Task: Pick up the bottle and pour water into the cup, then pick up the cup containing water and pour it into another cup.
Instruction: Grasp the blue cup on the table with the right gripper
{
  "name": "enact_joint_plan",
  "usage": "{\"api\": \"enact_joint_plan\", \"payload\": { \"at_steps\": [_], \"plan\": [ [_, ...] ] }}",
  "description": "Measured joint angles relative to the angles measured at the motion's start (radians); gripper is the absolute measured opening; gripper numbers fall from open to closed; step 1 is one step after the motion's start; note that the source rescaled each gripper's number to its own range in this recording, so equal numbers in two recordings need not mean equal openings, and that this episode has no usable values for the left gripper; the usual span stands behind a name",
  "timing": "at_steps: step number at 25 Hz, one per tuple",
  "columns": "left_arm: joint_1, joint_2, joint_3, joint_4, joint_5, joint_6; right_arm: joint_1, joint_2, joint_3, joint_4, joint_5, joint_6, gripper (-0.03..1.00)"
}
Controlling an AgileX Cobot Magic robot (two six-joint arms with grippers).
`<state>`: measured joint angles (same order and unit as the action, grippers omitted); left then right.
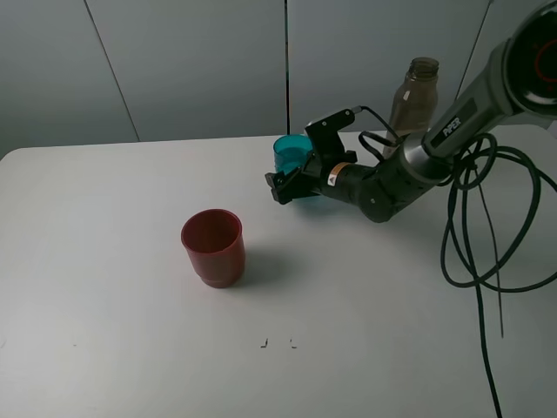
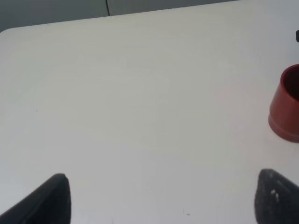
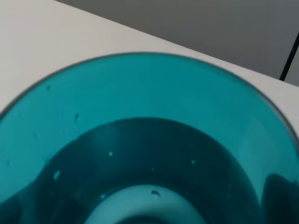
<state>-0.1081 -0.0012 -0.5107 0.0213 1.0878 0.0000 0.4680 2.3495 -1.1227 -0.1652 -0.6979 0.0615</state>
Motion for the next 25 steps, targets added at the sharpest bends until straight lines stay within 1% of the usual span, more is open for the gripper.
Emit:
{"api": "enact_joint_plan", "payload": {
  "at_steps": [5, 13, 14, 15, 16, 17, 18, 19, 25],
  "plan": [
    [0.0, 0.0, 0.0, 0.0, 0.0, 0.0, 0.0, 0.0, -0.004, 0.019, -0.002, 0.001, 1.0],
    [0.0, 0.0, 0.0, 0.0, 0.0, 0.0, 0.0, 0.0, -0.007, 0.019, -0.002, 0.001, 1.0],
    [0.0, 0.0, 0.0, 0.0, 0.0, 0.0, 0.0, 0.0, -0.007, 0.019, -0.002, 0.001, 0.98],
    [0.0, 0.0, 0.0, 0.0, 0.0, 0.0, 0.0, 0.0, -0.007, 0.019, -0.002, 0.001, 0.87],
    [0.0, 0.0, 0.0, 0.0, 0.0, 0.0, 0.0, 0.0, -0.007, 0.019, -0.002, 0.001, 0.65],
    [0.0, 0.0, 0.0, 0.0, 0.0, 0.0, 0.0, 0.0, -0.007, 0.019, -0.002, 0.001, 0.42],
    [0.0, 0.0, 0.0, 0.0, 0.0, 0.0, 0.0, 0.0, -0.007, 0.019, -0.002, 0.001, 0.05],
    [0.0, 0.0, 0.0, 0.0, 0.0, 0.0, 0.0, 0.0, -0.007, 0.019, -0.002, 0.001, 0.03],
    [0.0, 0.0, 0.0, 0.0, 0.0, 0.0, 0.0, 0.0, -0.007, 0.022, -0.002, 0.001, 0.03]
  ]
}}
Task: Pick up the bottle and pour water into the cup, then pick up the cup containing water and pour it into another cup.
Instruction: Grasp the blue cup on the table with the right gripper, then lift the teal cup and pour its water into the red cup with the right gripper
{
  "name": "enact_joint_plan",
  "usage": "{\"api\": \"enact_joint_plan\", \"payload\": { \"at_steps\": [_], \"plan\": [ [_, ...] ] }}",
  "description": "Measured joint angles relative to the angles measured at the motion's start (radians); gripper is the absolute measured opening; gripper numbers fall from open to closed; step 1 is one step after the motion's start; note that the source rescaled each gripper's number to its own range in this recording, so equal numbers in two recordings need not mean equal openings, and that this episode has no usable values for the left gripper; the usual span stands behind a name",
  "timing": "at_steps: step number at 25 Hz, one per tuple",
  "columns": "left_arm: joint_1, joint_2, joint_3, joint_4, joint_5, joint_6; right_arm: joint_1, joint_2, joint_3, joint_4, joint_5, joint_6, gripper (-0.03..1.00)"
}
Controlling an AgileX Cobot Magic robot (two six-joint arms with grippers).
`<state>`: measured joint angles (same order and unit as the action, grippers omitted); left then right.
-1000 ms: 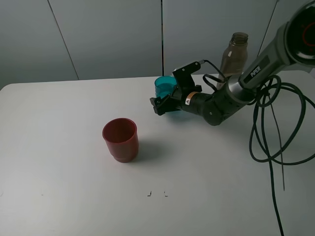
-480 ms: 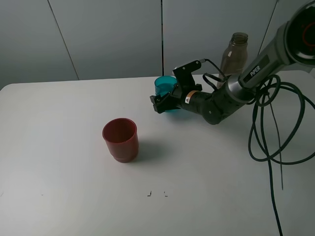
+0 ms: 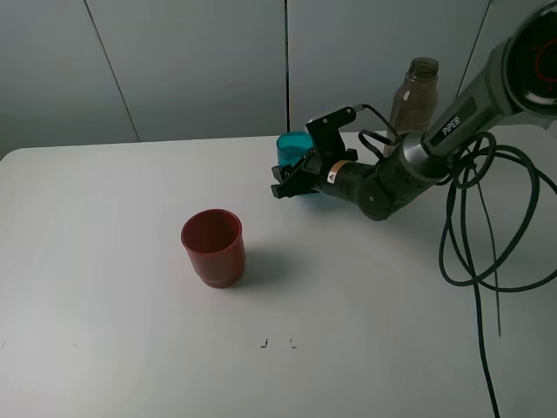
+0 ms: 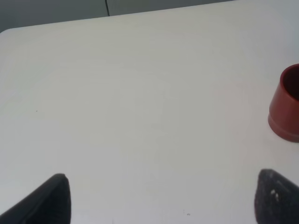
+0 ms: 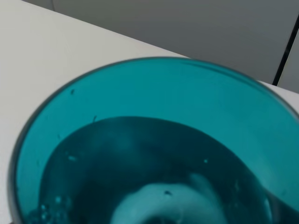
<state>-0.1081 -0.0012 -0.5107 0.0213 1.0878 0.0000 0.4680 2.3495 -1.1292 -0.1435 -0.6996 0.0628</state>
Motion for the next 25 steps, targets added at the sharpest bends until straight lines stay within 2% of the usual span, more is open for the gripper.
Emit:
{"api": "enact_joint_plan", "payload": {
  "at_steps": [16, 25],
  "plan": [
    [0.0, 0.0, 0.0, 0.0, 0.0, 0.0, 0.0, -0.008, 0.0, -0.006, 0.015, 0.0, 0.03],
    [0.0, 0.0, 0.0, 0.0, 0.0, 0.0, 0.0, -0.118, 0.0, -0.143, 0.048, 0.0, 0.03]
  ]
}}
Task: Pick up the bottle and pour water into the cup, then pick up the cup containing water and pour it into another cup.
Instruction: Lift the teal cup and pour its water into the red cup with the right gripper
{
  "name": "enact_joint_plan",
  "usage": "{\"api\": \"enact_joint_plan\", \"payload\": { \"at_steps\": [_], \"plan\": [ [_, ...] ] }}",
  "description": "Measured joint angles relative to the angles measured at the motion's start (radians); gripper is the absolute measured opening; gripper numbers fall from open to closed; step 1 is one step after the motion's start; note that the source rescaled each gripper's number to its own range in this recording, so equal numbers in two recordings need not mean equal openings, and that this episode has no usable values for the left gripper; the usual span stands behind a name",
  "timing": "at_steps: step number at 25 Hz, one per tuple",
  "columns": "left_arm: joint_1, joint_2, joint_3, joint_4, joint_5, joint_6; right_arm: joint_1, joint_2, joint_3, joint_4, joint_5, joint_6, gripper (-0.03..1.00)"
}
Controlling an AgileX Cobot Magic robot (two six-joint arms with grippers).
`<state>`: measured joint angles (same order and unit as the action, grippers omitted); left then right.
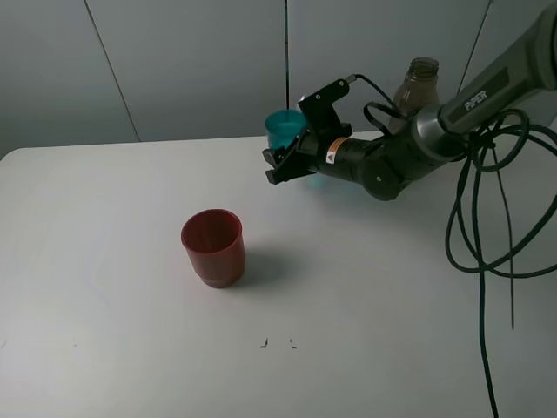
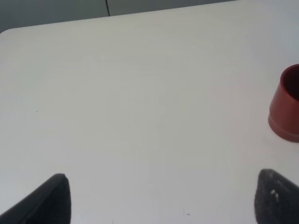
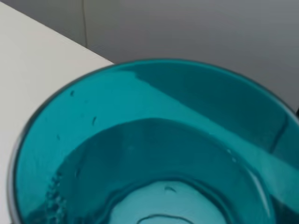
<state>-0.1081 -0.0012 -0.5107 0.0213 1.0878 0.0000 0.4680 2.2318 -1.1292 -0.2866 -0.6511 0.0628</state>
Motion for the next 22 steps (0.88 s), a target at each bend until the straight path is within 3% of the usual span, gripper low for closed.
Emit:
{"api": "enact_joint_plan", "payload": {
  "at_steps": [5, 22],
  "plan": [
    [0.0, 0.0, 0.0, 0.0, 0.0, 0.0, 0.004, -0.033, 0.0, -0.086, -0.002, 0.0, 0.03],
    [0.0, 0.0, 0.0, 0.0, 0.0, 0.0, 0.104, -0.064, 0.037, -0.152, -0.025, -0.175, 0.03]
  ]
}}
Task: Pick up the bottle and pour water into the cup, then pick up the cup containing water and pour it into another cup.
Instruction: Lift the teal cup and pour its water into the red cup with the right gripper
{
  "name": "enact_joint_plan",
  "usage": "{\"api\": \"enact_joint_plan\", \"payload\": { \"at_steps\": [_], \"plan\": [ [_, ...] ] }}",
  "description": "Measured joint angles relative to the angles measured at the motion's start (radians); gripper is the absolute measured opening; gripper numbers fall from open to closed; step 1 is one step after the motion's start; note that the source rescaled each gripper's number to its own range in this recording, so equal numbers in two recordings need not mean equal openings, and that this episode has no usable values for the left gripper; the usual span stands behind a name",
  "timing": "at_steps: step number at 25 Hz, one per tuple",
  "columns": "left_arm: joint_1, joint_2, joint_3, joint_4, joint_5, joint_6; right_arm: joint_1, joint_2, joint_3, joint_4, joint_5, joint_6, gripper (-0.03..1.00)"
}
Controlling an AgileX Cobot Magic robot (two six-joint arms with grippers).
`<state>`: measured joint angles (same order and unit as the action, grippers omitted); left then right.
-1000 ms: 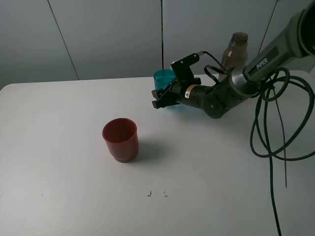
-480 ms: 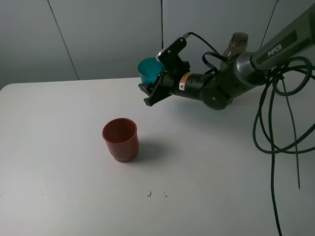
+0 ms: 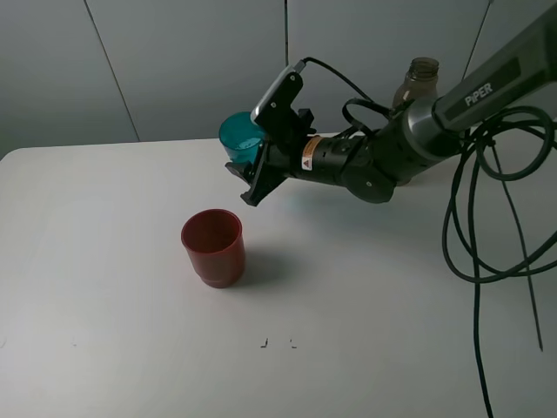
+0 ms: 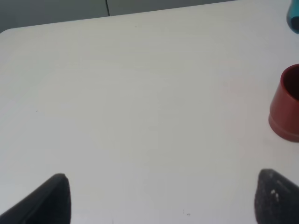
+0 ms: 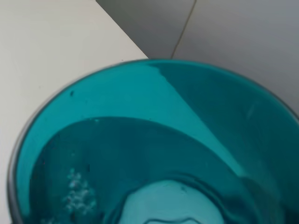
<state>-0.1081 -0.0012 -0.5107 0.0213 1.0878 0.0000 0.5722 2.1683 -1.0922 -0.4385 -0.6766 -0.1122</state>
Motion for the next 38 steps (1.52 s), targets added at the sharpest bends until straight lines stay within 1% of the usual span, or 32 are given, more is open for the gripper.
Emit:
{"api": "enact_joint_plan", "payload": {
  "at_steps": [11, 15, 21, 25, 31, 38],
  "plan": [
    [0.0, 0.0, 0.0, 0.0, 0.0, 0.0, 0.004, 0.0, 0.0, -0.103, -0.009, -0.065, 0.03],
    [0.0, 0.0, 0.0, 0.0, 0.0, 0.0, 0.004, 0.0, 0.0, -0.119, -0.009, -0.105, 0.03],
    [0.0, 0.0, 0.0, 0.0, 0.0, 0.0, 0.004, 0.0, 0.0, -0.128, -0.009, -0.129, 0.03],
    [0.0, 0.0, 0.0, 0.0, 0.0, 0.0, 0.004, 0.0, 0.0, -0.154, -0.011, -0.14, 0.03],
    [0.0, 0.0, 0.0, 0.0, 0.0, 0.0, 0.004, 0.0, 0.0, -0.171, -0.014, -0.191, 0.03],
    [0.0, 0.0, 0.0, 0.0, 0.0, 0.0, 0.004, -0.013, 0.0, -0.19, -0.014, -0.207, 0.03]
  ]
}}
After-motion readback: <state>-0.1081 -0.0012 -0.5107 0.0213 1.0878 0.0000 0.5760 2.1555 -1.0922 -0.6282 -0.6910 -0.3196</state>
